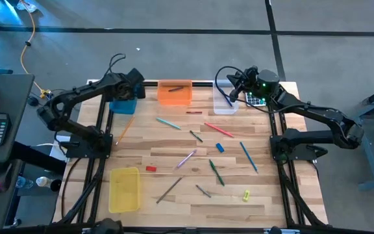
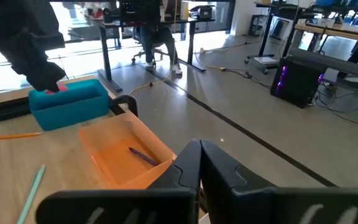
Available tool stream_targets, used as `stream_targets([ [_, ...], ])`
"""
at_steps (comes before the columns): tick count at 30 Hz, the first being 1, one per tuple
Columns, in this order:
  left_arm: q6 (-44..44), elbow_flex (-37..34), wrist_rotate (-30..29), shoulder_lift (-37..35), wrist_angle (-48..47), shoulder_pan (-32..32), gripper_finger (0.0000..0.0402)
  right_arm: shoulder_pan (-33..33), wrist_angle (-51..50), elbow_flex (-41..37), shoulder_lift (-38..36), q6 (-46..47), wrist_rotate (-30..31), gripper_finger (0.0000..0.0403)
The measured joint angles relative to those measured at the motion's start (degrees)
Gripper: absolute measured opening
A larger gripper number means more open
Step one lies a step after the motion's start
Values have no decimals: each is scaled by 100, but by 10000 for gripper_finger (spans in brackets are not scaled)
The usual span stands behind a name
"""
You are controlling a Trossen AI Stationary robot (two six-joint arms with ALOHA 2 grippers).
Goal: Sort crayons/erasers/pens/pencils in bins
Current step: Put the pink eraser into the blue bin, then put the yellow pencil into the yellow bin
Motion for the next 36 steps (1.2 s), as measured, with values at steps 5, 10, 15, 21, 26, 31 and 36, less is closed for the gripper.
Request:
stream_targets([
  [5,-118,0,254,62,528,-63,50,-2,4,0,0,-7,0,0],
  [10,-206,2,188,60,671,-44,44,-2,5,0,1,-18,0,0],
  [15,-310,52,138,60,787,81,34,-2,4,0,0,-18,0,0],
  [21,-546,55,139,61,1226,161,30,-2,4,0,0,-18,0,0],
  [26,-1346,55,-115,188,1364,222,30,-2,4,0,1,-20,-2,0],
  [31,-2449,57,-209,526,1704,227,28,-2,4,0,1,-20,-53,0],
  [36,-3469,57,-393,828,1623,241,14,-2,4,0,0,-64,-61,0],
])
